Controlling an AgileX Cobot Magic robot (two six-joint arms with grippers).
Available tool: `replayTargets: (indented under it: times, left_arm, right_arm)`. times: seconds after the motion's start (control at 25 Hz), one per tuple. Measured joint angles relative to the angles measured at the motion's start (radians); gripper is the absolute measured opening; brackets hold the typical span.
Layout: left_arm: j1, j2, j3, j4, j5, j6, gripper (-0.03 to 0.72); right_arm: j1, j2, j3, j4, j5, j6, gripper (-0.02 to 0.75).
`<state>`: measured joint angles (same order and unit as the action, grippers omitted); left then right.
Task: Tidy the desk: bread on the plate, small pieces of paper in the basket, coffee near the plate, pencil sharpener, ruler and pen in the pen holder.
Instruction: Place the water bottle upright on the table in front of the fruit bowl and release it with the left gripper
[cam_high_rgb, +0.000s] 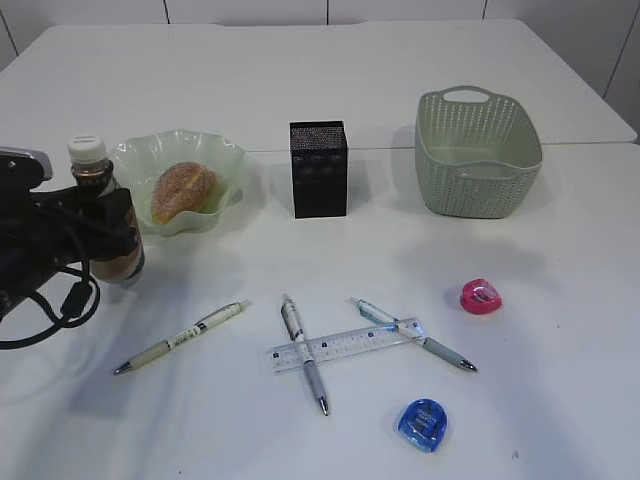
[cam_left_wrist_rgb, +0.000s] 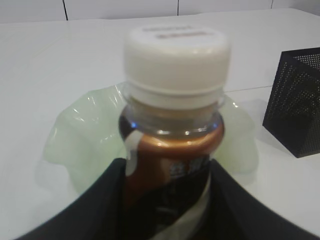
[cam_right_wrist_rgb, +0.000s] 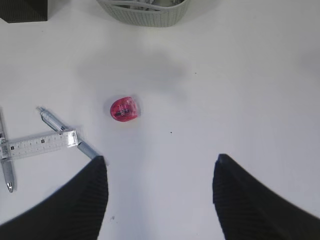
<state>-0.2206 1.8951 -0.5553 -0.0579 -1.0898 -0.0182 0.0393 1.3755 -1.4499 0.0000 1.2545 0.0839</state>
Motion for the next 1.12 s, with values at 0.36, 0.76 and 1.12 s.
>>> replayTargets:
  times: [0.36,0.76,1.12]
  left_arm:
    - [0.0,0.053,-0.014,0.0,-0.008,-0.002,0.31]
    - [0.0,0.09,-0.031,0.0,-0.021,-0.002,0.314]
    - [0.0,0.09,-0.031,-0.004,-0.022,-0.004,0.384]
  right_arm:
    - [0.0,0.0,0.0,0.0,0.0,-0.002,0.514]
    - [0.0,0.0,0.0,0.0,0.0,-0.004,0.514]
    - [0.0,0.0,0.0,0.0,0.0,-0.004,0.514]
